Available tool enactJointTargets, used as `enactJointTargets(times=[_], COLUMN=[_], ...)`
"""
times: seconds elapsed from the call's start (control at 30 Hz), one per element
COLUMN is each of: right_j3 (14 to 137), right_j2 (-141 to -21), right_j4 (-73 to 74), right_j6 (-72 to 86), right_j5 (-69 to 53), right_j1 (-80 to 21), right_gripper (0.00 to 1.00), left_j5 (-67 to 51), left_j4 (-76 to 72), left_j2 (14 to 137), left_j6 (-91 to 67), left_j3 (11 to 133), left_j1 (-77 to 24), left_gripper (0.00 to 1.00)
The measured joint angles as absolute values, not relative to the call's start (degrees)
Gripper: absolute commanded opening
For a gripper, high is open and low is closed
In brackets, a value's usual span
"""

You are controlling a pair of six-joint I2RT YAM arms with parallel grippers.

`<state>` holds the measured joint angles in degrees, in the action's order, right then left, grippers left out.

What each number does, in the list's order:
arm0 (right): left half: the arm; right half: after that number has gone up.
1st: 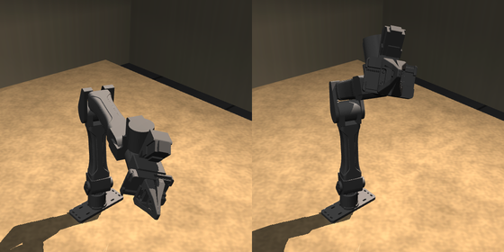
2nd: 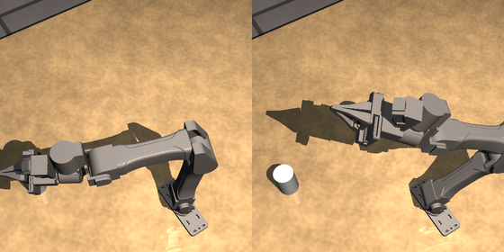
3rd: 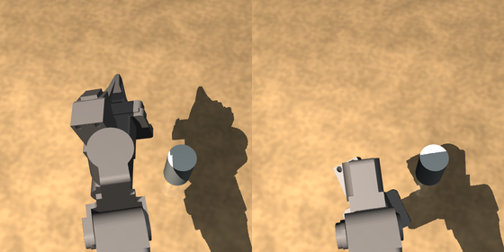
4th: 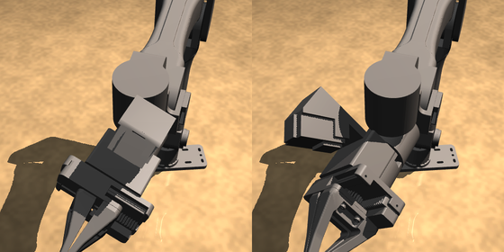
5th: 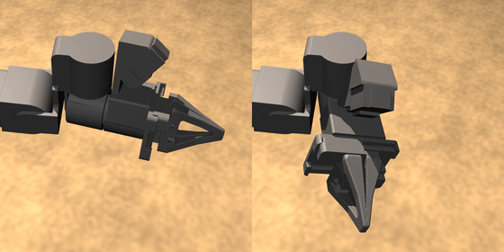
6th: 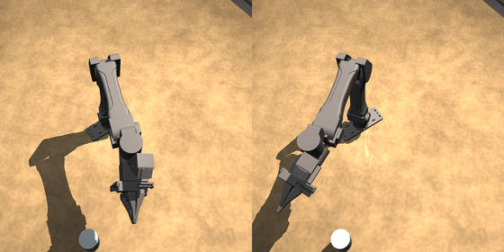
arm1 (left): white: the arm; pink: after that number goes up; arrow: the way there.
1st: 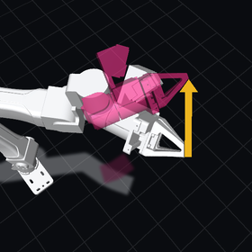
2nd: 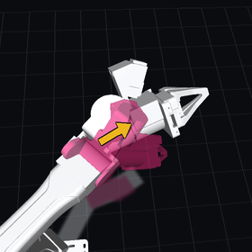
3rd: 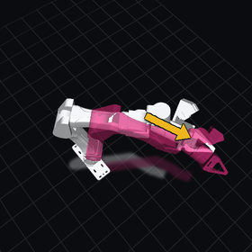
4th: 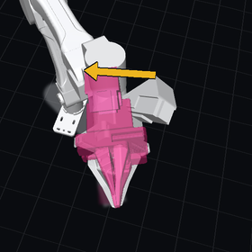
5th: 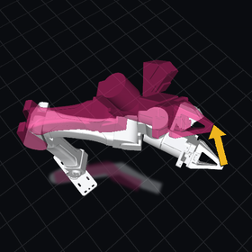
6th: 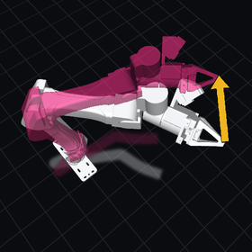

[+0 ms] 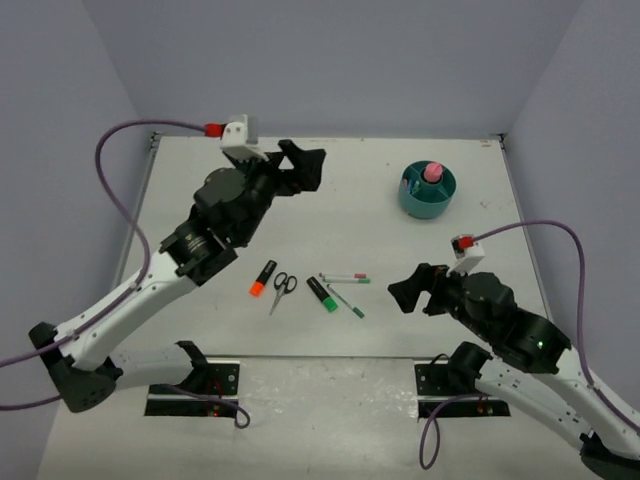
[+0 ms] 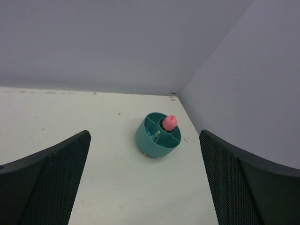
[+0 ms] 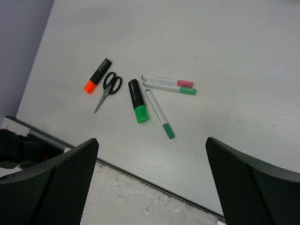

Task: Sort the stationery into containers
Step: Pick up the pen from the center of the board.

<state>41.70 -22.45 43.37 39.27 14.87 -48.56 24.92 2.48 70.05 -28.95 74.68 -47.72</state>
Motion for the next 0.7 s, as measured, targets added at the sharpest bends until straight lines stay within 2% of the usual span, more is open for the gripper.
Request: enactJointTargets(times=[0.1, 0.17, 0.27, 0.47, 0.7], right_j3=[41.5, 41.6, 42.0, 47.2, 55.2], right_j2=[-34.4, -43.3, -56.1, -76.9, -89.1], right_j4=[38.5, 35.5, 33.3, 32.4, 32.8], right_j6=[37.7, 36.7, 34.6, 30.2, 26.3], right_j5=[10.5, 8.4, 7.4, 8.4, 8.6], right_j1=[-48.6, -48.6, -49.0, -51.1, -54.1], right_gripper=[0.81, 0.61, 0.48, 0.46, 0.45], left_j5=[28.3, 29.9, 30.3, 28.6, 27.7], left_j4=[7.7, 13.7, 23.2, 36.2, 38.8], left_j2=[59.6, 56.0, 53.1, 42.9, 35.0], left_j6=[-33.4, -35.8, -39.0, -39.5, -37.1], left_j3=[66.4, 61.4, 56.1, 52.0, 51.8], left_j1=[-47.6, -47.6, -47.7, -47.7, -47.7], left_gripper=[1.0, 1.0, 1.0, 1.0, 1.0])
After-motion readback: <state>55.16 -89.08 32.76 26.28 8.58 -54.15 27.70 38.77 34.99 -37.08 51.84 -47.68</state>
